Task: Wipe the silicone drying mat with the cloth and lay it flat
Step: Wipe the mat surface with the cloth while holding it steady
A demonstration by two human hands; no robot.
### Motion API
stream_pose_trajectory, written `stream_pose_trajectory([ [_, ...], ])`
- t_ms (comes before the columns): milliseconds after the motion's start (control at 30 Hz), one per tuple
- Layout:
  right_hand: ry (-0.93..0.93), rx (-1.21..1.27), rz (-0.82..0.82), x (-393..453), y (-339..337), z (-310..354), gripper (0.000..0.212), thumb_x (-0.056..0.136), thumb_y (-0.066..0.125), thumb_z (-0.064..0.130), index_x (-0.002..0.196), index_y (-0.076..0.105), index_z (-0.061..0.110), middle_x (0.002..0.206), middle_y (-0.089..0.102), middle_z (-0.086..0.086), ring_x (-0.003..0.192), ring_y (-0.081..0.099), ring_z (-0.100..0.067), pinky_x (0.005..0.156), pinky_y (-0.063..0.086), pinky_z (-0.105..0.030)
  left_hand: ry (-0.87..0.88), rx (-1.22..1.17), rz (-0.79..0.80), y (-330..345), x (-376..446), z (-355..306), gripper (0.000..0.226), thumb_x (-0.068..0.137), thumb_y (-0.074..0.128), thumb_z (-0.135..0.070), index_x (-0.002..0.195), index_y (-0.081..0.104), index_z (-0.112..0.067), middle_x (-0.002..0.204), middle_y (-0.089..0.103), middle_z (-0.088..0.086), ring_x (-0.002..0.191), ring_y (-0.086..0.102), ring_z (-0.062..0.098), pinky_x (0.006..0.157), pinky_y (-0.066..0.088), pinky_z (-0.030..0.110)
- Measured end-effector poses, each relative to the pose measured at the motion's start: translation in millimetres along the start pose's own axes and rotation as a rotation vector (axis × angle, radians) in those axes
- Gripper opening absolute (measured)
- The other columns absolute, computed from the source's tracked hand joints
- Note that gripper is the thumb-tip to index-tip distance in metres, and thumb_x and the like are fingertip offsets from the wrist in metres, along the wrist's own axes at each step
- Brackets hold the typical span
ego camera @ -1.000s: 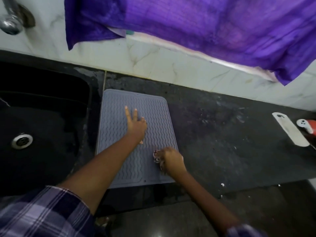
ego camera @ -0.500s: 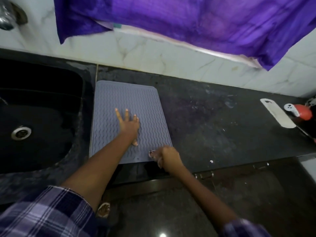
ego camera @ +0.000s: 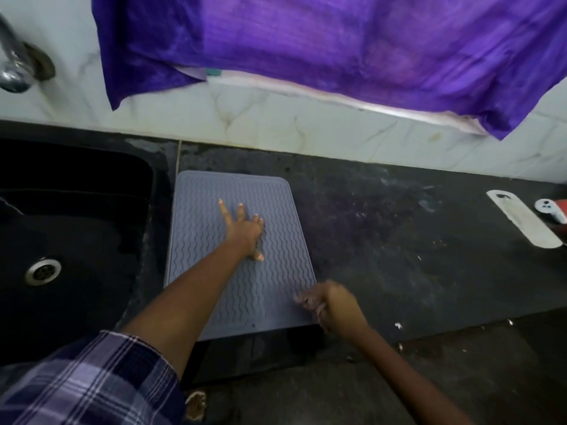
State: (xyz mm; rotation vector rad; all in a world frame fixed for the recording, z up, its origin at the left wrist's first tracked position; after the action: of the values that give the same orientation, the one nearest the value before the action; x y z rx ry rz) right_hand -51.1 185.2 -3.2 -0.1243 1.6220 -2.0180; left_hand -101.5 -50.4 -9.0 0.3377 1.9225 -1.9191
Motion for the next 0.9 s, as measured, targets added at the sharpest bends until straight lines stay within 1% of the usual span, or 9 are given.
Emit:
stream_pose_trajectory([
  [67, -0.023, 0.026, -0.133, 51, -34, 8, 0.020, 0.085, 0.062, 0.005, 0.098, 0.076, 0.009, 0.105, 0.073, -0.013, 0.096, 0.064, -0.033, 0.087, 0.053, -0.037, -0.035, -0.039, -0.022, -8, 24, 4, 0.095, 0.083, 0.058, -0.060, 0.155, 0.012, -0.020, 0.165, 0.005, 0.002, 0.150, -0.011, 0.038, 0.101, -0.012, 0.080],
  [200, -0.042, -0.001, -0.259, 173, -85, 39, 0.020, 0.094, 0.058, 0.018, 0.098, 0.074, 0.008, 0.098, 0.074, -0.018, 0.088, 0.069, -0.035, 0.082, 0.054, -0.040, -0.100, -0.043, -0.047, -25, 70, 19, 0.099, 0.083, 0.058, -0.062, 0.156, 0.007, -0.020, 0.165, -0.001, 0.004, 0.149, -0.013, 0.040, 0.104, -0.008, 0.080],
  [333, -0.052, -0.275, -0.208, 286, -81, 56, 0.029, 0.091, 0.055, 0.013, 0.118, 0.065, 0.010, 0.120, 0.065, -0.020, 0.112, 0.058, -0.037, 0.097, 0.046, -0.043, -0.120, 0.196, 0.012, -33, 105, 28, 0.130, 0.067, 0.067, -0.072, 0.154, -0.014, -0.020, 0.163, -0.017, 0.005, 0.145, -0.025, 0.042, 0.104, -0.010, 0.080],
  [400, -0.097, -0.348, -0.198, 310, -58, 61, 0.030, 0.091, 0.053, 0.008, 0.120, 0.062, 0.007, 0.124, 0.061, -0.018, 0.116, 0.054, -0.036, 0.100, 0.041, -0.043, -0.132, 0.247, 0.079, -34, 119, 25, 0.133, 0.063, 0.070, -0.073, 0.155, -0.012, -0.021, 0.163, -0.015, 0.005, 0.146, -0.025, 0.041, 0.103, -0.012, 0.079],
  [500, -0.041, -0.279, -0.248, 312, -35, 61, 0.027, 0.092, 0.050, 0.008, 0.115, 0.064, 0.005, 0.121, 0.062, -0.017, 0.114, 0.054, -0.035, 0.096, 0.041, -0.042, -0.138, 0.283, 0.097, -40, 128, 22, 0.125, 0.064, 0.072, -0.070, 0.156, 0.001, -0.024, 0.165, -0.003, 0.003, 0.148, -0.019, 0.039, 0.104, -0.012, 0.079],
  [600, 0.063, -0.162, -0.275, 263, -29, 42, 0.023, 0.091, 0.056, 0.023, 0.104, 0.070, 0.010, 0.109, 0.066, -0.016, 0.102, 0.062, -0.034, 0.087, 0.051, -0.041, -0.102, 0.261, 0.104, -45, 124, 26, 0.134, 0.057, 0.071, -0.076, 0.156, -0.002, -0.024, 0.165, -0.003, 0.001, 0.148, -0.017, 0.040, 0.098, -0.011, 0.082],
  [733, -0.055, -0.035, -0.045, 137, -17, 28, 0.021, 0.083, 0.064, 0.020, 0.100, 0.076, 0.017, 0.104, 0.074, -0.012, 0.096, 0.066, -0.031, 0.084, 0.054, -0.037, -0.044, 0.161, 0.102, -43, 122, 35, 0.140, 0.052, 0.073, -0.076, 0.155, -0.006, -0.024, 0.164, -0.008, 0.000, 0.148, -0.017, 0.042, 0.100, -0.009, 0.082],
  [833, -0.014, -0.092, 0.210, 169, -49, 29, 0.020, 0.087, 0.062, 0.018, 0.090, 0.073, 0.001, 0.100, 0.074, -0.017, 0.089, 0.068, -0.027, 0.079, 0.053, -0.032, -0.060, 0.175, 0.099, -45, 115, 31, 0.137, 0.057, 0.071, -0.075, 0.155, -0.008, -0.023, 0.164, -0.009, 0.001, 0.148, -0.016, 0.042, 0.103, -0.007, 0.081],
  [900, -0.012, -0.053, 0.108, 226, -78, 39, 0.019, 0.089, 0.058, 0.010, 0.086, 0.072, -0.003, 0.093, 0.073, -0.023, 0.084, 0.069, -0.032, 0.079, 0.057, -0.041, -0.089, 0.213, 0.092, -43, 117, 29, 0.136, 0.058, 0.070, -0.076, 0.155, -0.009, -0.023, 0.164, -0.010, 0.002, 0.147, -0.016, 0.043, 0.102, -0.008, 0.081],
])
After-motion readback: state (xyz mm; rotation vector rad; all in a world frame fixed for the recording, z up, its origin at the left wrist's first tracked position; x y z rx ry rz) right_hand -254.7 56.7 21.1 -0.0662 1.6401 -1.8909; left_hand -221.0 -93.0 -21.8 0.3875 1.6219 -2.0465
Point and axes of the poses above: each hand's wrist, its own x-axis towards the middle knuckle, its own y-axis out of the palm, z = x × y, the point moved 1 cm from there along x, towards the middle knuckle
